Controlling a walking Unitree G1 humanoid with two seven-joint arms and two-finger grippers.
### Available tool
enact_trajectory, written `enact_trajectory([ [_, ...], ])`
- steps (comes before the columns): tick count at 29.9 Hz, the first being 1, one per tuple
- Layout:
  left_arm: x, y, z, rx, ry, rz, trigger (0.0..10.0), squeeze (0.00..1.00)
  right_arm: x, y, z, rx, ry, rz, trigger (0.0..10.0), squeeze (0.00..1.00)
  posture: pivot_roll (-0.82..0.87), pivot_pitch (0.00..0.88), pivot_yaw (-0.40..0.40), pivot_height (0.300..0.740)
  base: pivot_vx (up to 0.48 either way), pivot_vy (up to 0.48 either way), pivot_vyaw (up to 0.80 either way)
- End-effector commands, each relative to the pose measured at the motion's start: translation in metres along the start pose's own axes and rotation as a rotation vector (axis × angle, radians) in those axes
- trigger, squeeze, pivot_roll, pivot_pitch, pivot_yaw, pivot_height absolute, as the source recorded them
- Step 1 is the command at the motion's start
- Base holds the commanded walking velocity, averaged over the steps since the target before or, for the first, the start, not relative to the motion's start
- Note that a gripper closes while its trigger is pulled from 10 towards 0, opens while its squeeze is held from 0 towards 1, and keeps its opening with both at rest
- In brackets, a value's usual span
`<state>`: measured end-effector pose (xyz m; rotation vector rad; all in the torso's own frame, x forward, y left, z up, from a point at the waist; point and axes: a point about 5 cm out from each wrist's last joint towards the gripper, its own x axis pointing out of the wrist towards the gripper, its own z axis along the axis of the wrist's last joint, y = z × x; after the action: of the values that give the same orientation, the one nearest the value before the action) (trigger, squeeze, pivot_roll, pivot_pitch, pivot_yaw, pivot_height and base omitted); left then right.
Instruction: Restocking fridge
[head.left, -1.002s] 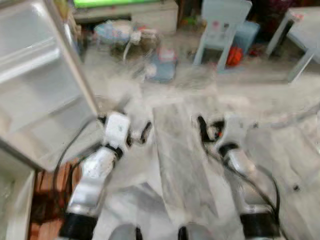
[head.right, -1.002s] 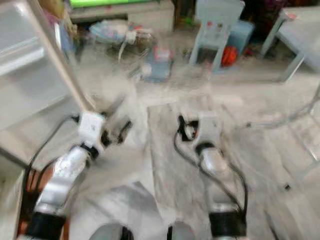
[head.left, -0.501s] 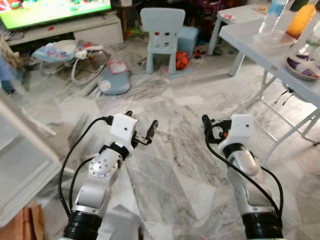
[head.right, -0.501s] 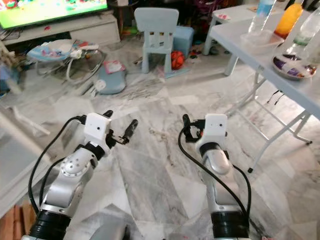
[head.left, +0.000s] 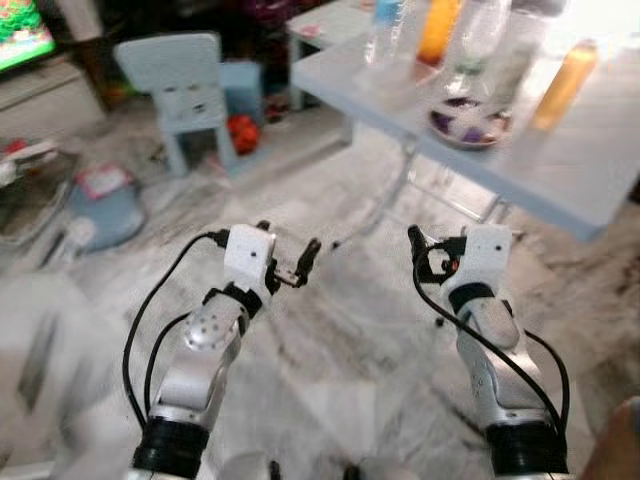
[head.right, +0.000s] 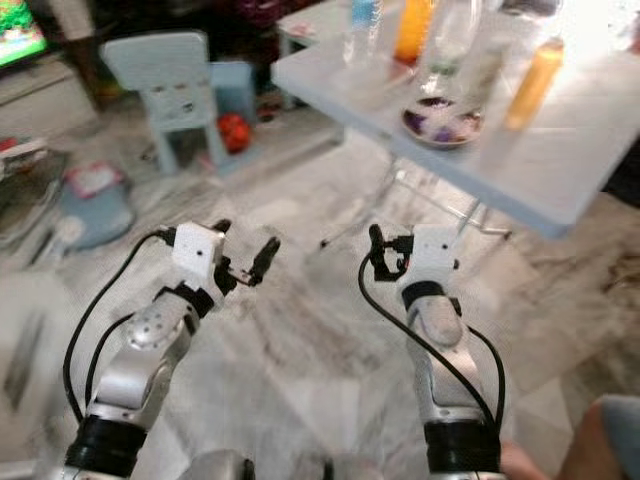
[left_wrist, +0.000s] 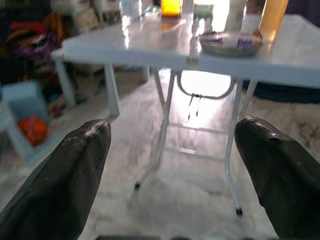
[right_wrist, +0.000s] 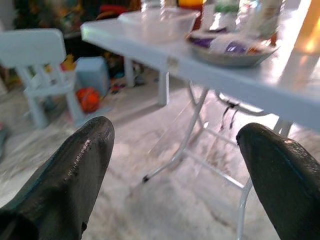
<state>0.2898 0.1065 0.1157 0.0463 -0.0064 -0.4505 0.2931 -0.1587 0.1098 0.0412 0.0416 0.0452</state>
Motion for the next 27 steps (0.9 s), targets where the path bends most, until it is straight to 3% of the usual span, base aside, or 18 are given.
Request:
enact_trajectory([
  [1,-0.0034,0.0047,-0.0057,-0.013,0.032,0.013,10.0,0.00,0.0006,0.0057,-0.0006,0.005,0.003,0.014,10.0,0.00,-0.01,0.059,0.029,0.740,0.461,0.000,-0.79],
  [7,-0.0028,0.0036,-0.0075,-0.030,0.043,0.011,10.0,0.00,0.0008,0.0058,-0.0005,0.005,0.000,0.020,10.0,0.00,-0.01,0.056,0.024,0.740,0.439,0.041,-0.79],
  [16,-0.0011,0.0051,-0.0070,-0.028,0.043,0.023,10.0,0.00,0.0003,0.0080,-0.0015,0.029,0.007,0.030,10.0,0.00,-0.01,0.056,0.024,0.740,0.377,0.295,0.00],
  [19,0.0001,0.0044,-0.0070,-0.038,0.048,0.024,10.0,0.00,0.0005,0.0076,-0.0024,0.017,0.011,0.024,10.0,0.00,-0.01,0.059,0.028,0.740,0.284,0.388,-0.79],
  [27,0.0005,0.0018,-0.0065,-0.001,0.047,0.008,10.0,0.00,-0.0014,0.0104,-0.0055,0.025,0.017,0.037,10.0,0.00,-0.01,0.064,0.029,0.740,0.030,0.431,-0.20],
])
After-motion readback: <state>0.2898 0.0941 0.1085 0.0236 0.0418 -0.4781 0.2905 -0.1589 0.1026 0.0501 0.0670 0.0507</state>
